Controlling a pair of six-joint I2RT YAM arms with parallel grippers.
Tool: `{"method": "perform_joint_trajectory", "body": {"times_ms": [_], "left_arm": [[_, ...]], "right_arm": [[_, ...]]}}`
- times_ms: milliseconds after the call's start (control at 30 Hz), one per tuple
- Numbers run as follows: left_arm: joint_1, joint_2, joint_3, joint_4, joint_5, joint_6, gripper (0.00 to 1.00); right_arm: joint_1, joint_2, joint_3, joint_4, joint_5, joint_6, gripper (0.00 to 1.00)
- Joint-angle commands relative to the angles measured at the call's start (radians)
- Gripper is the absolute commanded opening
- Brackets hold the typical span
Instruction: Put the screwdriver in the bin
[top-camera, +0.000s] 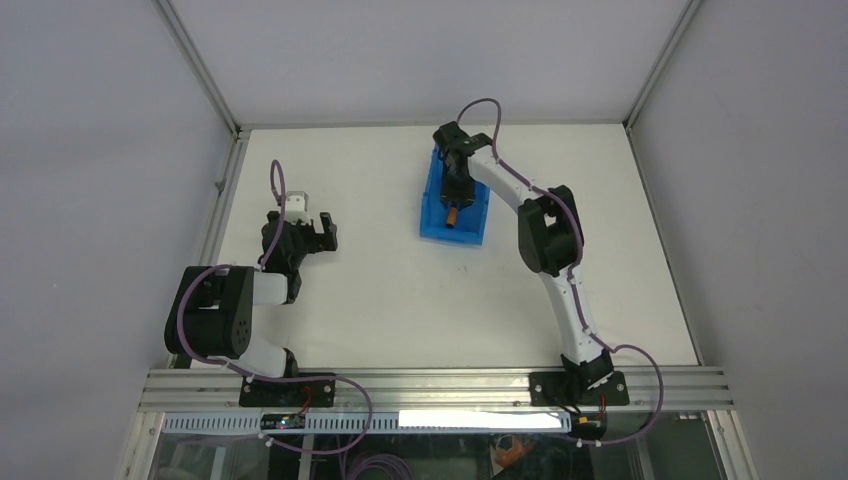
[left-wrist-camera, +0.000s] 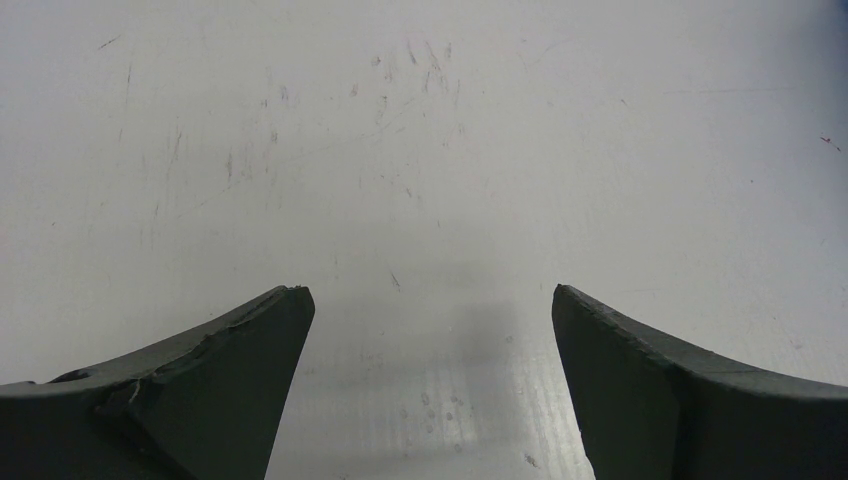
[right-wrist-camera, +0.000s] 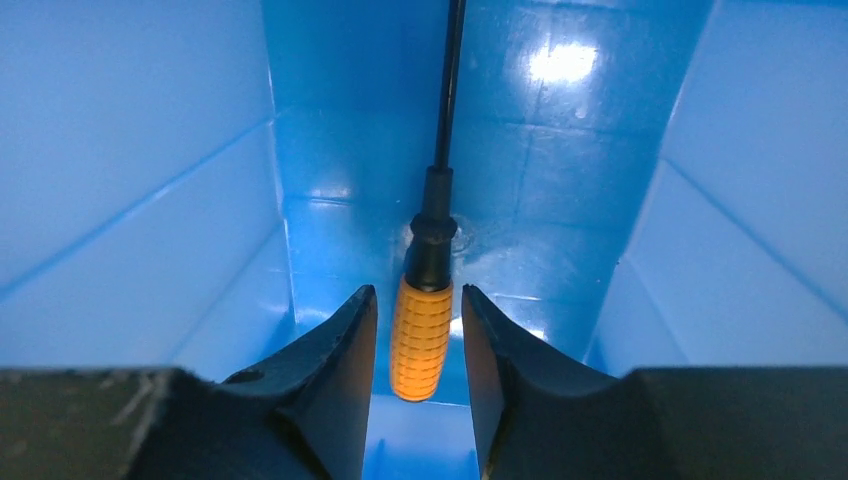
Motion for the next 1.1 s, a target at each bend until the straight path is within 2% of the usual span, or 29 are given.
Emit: {"method": "perform_joint_trajectory", "body": {"times_ms": [0, 200, 233, 267, 300, 333, 467, 600, 900, 1067], "left_arm": [[0.010, -0.008, 0.019, 0.051, 0.027, -0.008, 0.99], [0.010, -0.007, 0.019, 0.051, 0.027, -0.008, 0.99], [0.010, -0.007, 0.019, 0.051, 0.026, -0.008, 0.99], [0.010, -0.006, 0.019, 0.051, 0.028, -0.008, 0.99], [0.010, -0.007, 0.019, 0.052, 0.026, -0.008, 0.99], [0.010, -0.006, 0.019, 0.051, 0.027, -0.008, 0.99], [0.010, -0.007, 0.019, 0.052, 0.027, -0.008, 0.99], [0.010, -0.007, 0.019, 0.051, 0.026, -0.008, 0.99], [0.010, -0.007, 0.019, 0.052, 0.027, -0.008, 0.99], [0.010, -0.007, 0.019, 0.051, 0.027, -0.008, 0.99]], "right_arm": [[0.017, -0.147, 0.014, 0.021, 0.078, -0.023, 0.39], [0.029, -0.288, 0.010, -0.006, 0.081, -0.123, 0.41], [0.028, -0.323, 0.001, -0.005, 0.065, -0.152, 0.49], [0.029, -0.352, -0.014, 0.002, 0.046, -0.181, 0.62], [0.029, -0.389, -0.039, 0.019, 0.024, -0.214, 0.87], [0.029, -0.430, -0.073, 0.043, 0.011, -0.243, 0.98], [0.025, -0.631, -0.324, 0.227, 0.051, -0.367, 0.99], [-0.007, -0.829, -0.584, 0.384, 0.066, -0.406, 0.99], [-0.215, -1.254, -1.175, 0.687, -0.002, -0.305, 0.99], [-0.237, -1.411, -1.424, 0.814, 0.056, -0.263, 0.99]]}}
